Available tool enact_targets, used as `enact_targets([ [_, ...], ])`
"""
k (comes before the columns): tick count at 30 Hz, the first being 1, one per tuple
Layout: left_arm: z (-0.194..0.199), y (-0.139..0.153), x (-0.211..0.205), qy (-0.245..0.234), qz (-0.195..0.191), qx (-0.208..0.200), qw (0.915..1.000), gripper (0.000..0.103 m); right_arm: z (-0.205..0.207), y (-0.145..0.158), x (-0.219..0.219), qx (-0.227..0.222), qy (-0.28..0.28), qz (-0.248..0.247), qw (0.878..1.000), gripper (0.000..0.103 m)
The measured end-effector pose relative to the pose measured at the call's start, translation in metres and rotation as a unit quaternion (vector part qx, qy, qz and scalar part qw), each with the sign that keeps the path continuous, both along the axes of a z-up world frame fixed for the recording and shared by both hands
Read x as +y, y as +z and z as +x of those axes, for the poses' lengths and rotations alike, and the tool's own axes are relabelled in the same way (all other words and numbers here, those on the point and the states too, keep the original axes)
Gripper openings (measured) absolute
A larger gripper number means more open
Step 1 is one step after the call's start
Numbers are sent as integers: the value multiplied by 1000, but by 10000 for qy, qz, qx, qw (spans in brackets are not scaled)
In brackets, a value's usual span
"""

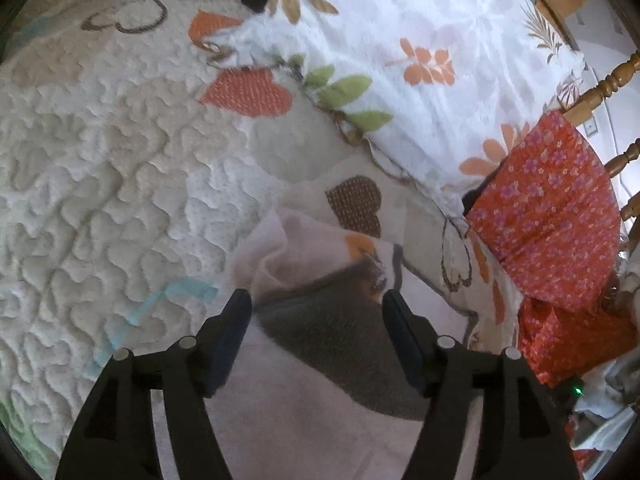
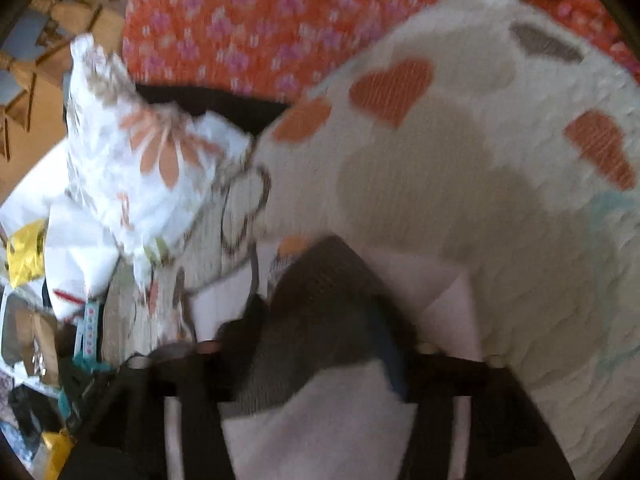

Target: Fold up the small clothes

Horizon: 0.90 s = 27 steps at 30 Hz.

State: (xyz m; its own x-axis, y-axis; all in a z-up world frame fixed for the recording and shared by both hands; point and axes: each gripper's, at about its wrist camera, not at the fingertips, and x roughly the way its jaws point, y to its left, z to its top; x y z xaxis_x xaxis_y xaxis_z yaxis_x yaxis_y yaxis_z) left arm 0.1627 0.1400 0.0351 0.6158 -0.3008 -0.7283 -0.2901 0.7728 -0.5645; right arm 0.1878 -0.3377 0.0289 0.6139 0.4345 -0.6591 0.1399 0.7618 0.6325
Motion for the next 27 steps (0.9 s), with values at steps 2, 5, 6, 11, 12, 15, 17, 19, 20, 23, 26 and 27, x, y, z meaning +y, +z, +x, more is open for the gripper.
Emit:
enact_targets([
  [2,-3,2,0,-15,59,45,10000,67,-3,6,-7,-37,-95,4,9999,63],
  [5,-9,6,-3,-118,312,67,9994,67,-11,14,-10,-68,-157,-224,9996,63],
  [6,-12,8,-4,-155,429,66,9989,67,-13,17,-9,-69,-136,-346,9993,63],
  [11,-31,16,-8,-437,1008,67,9939,67,-30,28,14,-102,288,-1102,9934,63],
  [12,-36,16,-9,-513,1101,73,9926,67,-36,29,21,-115,440,-1308,9904,63],
  [15,-51,14,-9,-657,1299,131,9893,67,-54,27,39,84,745,-1959,9778,63],
  [17,-62,11,-5,-704,1330,220,9884,67,-67,23,36,197,794,-1978,9768,63],
  [19,-74,5,1,-734,1280,305,9886,67,-81,18,27,339,745,-1986,9767,63],
  [20,-79,3,2,-762,1268,338,9884,67,-87,15,23,387,711,-1978,9769,63],
  [23,-93,-4,3,-899,1359,434,9857,67,-108,1,8,624,692,-1903,9773,63],
  [26,-104,-10,2,-978,1517,524,9822,67,-124,-11,-3,682,754,-1452,9842,48],
  [27,-106,-13,2,-990,1542,567,9814,67,-129,-14,-4,678,828,-1201,9870,35],
])
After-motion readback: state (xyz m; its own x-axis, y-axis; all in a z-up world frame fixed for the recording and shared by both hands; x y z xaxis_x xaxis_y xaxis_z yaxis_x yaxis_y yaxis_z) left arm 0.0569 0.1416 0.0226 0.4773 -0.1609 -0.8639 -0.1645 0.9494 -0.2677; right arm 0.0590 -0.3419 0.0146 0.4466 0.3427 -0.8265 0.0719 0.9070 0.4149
